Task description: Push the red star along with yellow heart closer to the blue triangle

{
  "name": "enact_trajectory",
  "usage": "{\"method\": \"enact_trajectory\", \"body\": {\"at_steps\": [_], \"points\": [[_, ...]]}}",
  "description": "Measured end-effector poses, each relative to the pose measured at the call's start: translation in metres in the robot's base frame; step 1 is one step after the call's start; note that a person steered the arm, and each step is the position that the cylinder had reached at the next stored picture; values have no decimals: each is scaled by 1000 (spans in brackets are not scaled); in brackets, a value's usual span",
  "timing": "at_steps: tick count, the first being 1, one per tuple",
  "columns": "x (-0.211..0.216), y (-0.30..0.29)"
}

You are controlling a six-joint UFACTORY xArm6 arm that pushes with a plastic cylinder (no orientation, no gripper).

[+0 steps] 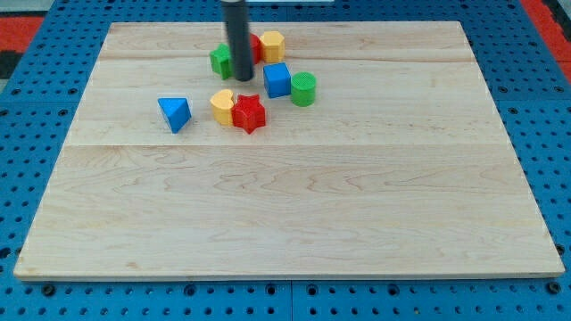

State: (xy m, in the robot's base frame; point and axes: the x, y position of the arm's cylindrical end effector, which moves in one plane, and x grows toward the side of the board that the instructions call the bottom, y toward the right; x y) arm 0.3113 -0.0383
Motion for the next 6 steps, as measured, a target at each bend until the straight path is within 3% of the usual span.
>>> {"method": "enact_trajectory", "body": {"at_steps": [2, 4, 6], "points": [[36, 74], [82, 61], [72, 12]]}}
